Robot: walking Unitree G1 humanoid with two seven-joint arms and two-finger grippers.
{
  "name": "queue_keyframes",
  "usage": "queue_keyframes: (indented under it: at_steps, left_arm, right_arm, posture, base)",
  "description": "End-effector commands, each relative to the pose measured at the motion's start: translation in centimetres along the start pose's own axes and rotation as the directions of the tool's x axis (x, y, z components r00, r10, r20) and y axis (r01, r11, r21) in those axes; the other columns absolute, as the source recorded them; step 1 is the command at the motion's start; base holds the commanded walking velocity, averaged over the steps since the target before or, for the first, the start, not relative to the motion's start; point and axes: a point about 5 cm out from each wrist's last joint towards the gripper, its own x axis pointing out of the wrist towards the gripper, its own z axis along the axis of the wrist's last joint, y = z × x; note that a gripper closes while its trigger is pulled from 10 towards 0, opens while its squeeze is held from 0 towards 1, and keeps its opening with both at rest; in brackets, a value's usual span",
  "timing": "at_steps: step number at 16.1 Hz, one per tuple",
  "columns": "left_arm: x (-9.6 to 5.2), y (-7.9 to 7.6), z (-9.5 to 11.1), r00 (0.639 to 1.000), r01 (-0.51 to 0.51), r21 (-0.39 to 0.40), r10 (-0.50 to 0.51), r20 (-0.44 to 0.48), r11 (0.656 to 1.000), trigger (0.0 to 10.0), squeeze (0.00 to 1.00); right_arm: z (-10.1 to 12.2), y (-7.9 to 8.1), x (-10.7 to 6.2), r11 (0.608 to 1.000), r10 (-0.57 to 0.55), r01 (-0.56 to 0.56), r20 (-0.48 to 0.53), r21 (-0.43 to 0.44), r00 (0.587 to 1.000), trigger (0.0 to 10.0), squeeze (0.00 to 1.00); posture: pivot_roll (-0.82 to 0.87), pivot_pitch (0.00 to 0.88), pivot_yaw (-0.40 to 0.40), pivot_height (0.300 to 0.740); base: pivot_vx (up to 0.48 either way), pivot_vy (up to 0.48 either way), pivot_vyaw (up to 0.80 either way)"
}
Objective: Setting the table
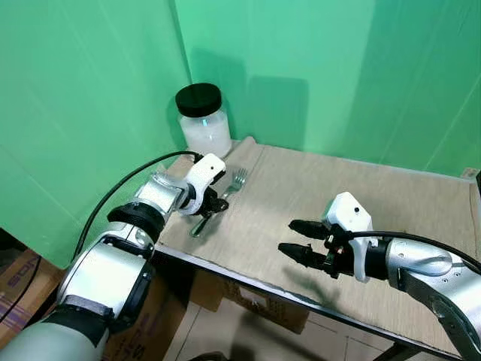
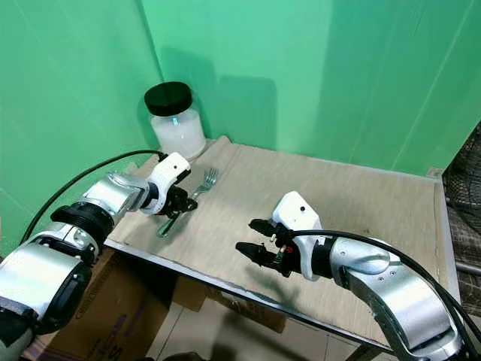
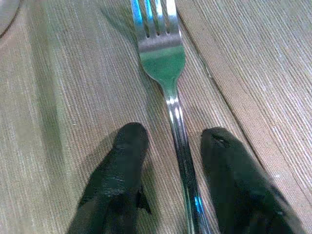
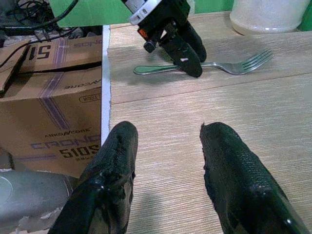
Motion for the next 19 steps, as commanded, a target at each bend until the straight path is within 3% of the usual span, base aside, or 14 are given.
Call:
queue_keyframes:
  at_steps: [1,15,17,19]
  left_arm:
    - [-0.3,0.3,0.6,1.000,-0.016,-0.001,0.016,0.014,1.000,0.0,0.00]
    - [-0.1,0.4,-0.4,0.999,-0.015,0.031,0.016,-0.033,0.999,0.0,0.00]
    - [-0.5,0.8,0.2,1.000,-0.028,0.029,0.028,-0.002,0.999,0.0,0.00]
    - [-1.7,1.2,2.6,0.987,0.030,-0.007,-0.029,0.159,1.000,0.0,0.00]
  right_arm:
    - [0.4,0.6,0.0,1.000,0.022,-0.022,0.011,-0.006,1.000,10.0,0.00]
    - [0.4,0.4,0.0,1.000,0.021,-0.021,0.002,-0.012,1.000,10.0,0.00]
    - [0.4,0.4,0.0,1.000,0.018,-0.018,0.002,-0.014,1.000,10.0,0.00]
    - [0.4,0.3,-0.2,1.000,0.008,-0.008,0.005,-0.014,1.000,10.0,0.00]
  posture:
    - [-0.01,0.000,0.166,0.740]
    - [-0.01,0.000,0.160,0.740]
    - [-0.01,0.000,0.161,0.740]
    - [-0.01,0.000,0.167,0.740]
  base:
    - [0.000,0.000,0.00]
    - [0.000,0.000,0.00]
    - [0.000,0.000,0.00]
    - [0.000,0.000,0.00]
